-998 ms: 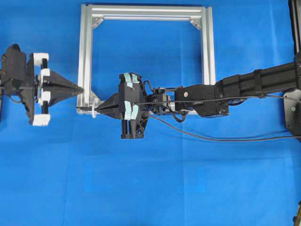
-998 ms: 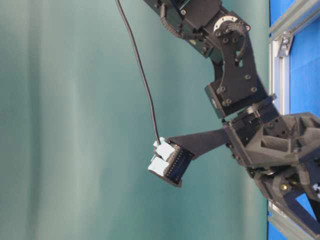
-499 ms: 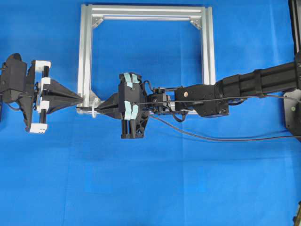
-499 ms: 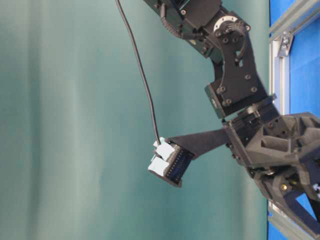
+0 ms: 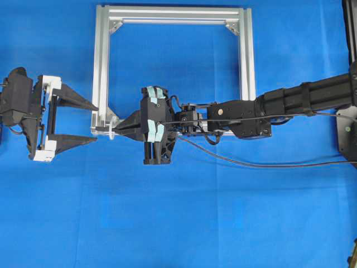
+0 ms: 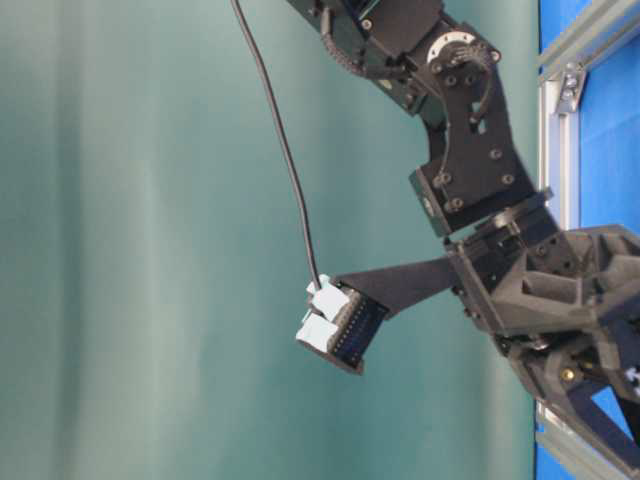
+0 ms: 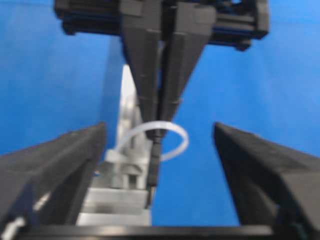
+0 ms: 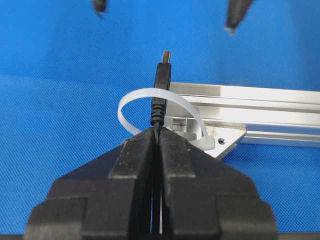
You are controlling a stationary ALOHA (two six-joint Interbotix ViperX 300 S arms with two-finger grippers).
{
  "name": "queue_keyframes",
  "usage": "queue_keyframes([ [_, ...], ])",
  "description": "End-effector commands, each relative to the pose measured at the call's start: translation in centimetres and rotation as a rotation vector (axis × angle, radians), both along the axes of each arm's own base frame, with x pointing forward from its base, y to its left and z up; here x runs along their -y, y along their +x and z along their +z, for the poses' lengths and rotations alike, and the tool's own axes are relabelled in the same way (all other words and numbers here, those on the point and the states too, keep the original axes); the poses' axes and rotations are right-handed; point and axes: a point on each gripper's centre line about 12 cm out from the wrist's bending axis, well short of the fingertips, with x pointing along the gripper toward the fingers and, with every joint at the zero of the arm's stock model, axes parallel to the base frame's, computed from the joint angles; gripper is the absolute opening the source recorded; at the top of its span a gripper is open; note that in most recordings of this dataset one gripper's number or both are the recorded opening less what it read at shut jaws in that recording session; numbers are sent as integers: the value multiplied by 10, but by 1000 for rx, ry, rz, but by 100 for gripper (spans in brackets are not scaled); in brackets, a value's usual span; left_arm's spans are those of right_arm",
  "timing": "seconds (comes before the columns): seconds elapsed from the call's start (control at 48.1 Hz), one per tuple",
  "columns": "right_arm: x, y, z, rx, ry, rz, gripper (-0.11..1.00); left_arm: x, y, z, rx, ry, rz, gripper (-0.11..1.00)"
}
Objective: Insert the wire through the string loop located on the left side.
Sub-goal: 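Move the open left gripper toward the plug tip below the loop, then close the left gripper on the plug protruding through the loop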
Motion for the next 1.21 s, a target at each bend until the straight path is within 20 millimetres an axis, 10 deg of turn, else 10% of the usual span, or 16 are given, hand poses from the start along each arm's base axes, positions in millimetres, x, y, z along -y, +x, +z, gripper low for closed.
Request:
queue_keyframes([
  [0.0,2,6,18,46,0,-3,-1,1,4,7,20,1,-6,89],
  [1.185,2,6,18,48,-1,-4,-1,3,25,-28,-156,19,-11,90],
])
